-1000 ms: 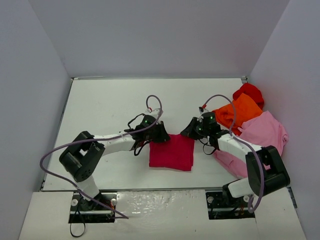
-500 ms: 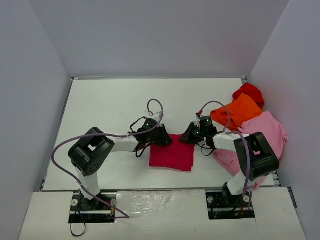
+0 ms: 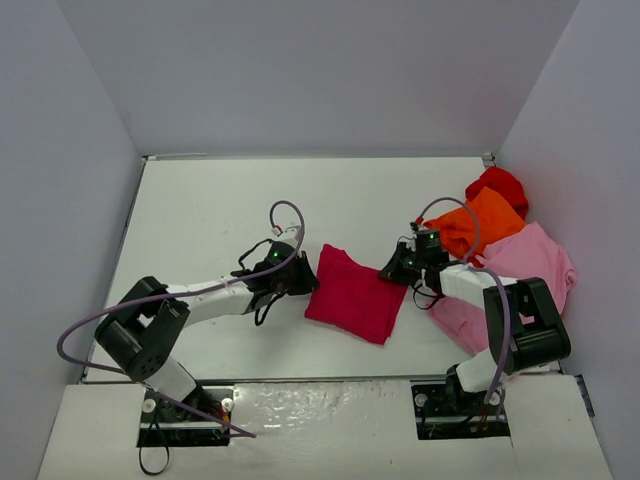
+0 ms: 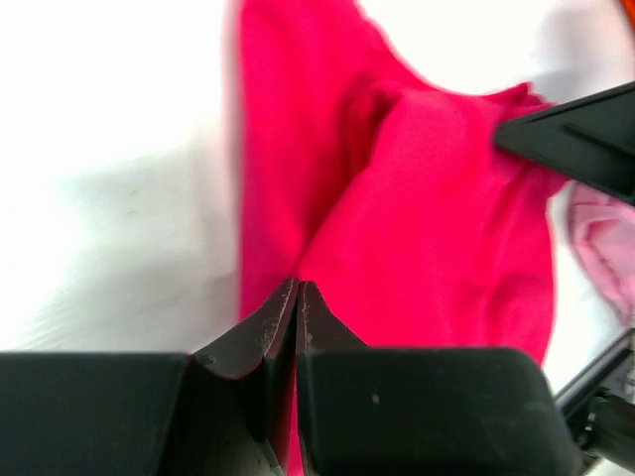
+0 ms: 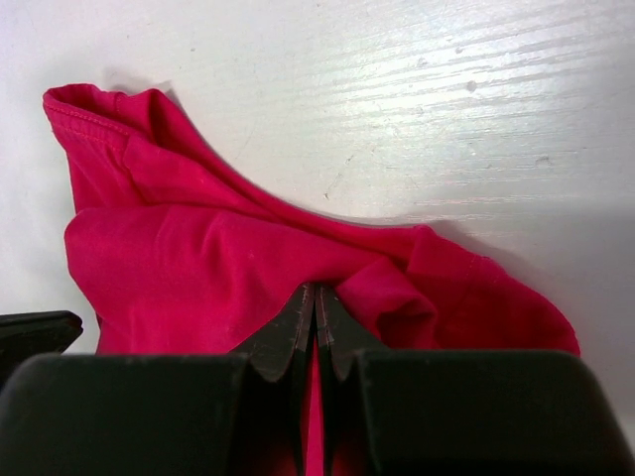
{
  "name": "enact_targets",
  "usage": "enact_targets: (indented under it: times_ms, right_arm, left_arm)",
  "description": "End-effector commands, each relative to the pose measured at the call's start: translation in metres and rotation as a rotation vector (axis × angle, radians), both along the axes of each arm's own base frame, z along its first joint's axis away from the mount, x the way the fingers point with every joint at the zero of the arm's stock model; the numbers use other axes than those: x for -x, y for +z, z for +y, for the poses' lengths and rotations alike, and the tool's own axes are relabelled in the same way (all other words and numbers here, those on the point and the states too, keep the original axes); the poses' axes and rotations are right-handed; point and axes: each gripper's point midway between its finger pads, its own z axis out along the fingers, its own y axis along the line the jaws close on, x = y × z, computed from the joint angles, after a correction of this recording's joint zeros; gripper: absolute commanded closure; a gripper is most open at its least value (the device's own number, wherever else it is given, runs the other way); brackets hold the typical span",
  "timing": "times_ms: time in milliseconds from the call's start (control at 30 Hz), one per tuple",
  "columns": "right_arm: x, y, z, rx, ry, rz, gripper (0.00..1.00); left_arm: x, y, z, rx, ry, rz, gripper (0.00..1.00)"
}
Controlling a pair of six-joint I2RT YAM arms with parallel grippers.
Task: Fold and stack the t-shirts
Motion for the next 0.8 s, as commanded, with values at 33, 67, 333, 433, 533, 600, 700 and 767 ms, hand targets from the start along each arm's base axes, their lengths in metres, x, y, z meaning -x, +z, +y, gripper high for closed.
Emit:
enact_targets:
  times_ms: [33,67,333,433,533,600,700,767]
  right_arm:
    - [-0.021,0.054,-0.008,0.021,-0.018,-0.165,0.84]
    - [-0.022,0.068,-0.007,0.012,-0.018,-0.196,0.64]
    - [-0.021,0.17,0.007,-0.102,0.025,-0.39,0.24]
    - [-0.017,0.193,0.013,-0.147,0.042,-0.426,0.18]
    - [-0.017,0.199,0.013,-0.158,0.042,-0.428,0.15]
    - [-0.015,0.2,0.014,-0.166,0.043,-0.423,0.15]
    - [-0.014,0.197,0.014,-0.163,0.042,-0.419,0.16]
    - [-0.015,0.194,0.014,-0.159,0.045,-0.415,0.19]
  left_arm:
    - [-0.004,0.023,0.016,-0.009,0.031,-0.084,1.0]
    - [-0.002,0.025,0.017,-0.005,0.031,-0.093,1.0]
    - [0.013,0.095,0.031,-0.035,0.011,-0.182,0.09]
    - [0.017,0.118,0.055,-0.101,0.066,-0.215,0.03]
    - [0.021,0.139,0.068,-0.098,0.096,-0.255,0.03]
    - [0.029,0.149,0.079,-0.098,0.111,-0.272,0.03]
    - [0.037,0.154,0.092,-0.106,0.129,-0.28,0.03]
    - [0.042,0.148,0.101,-0.122,0.145,-0.273,0.03]
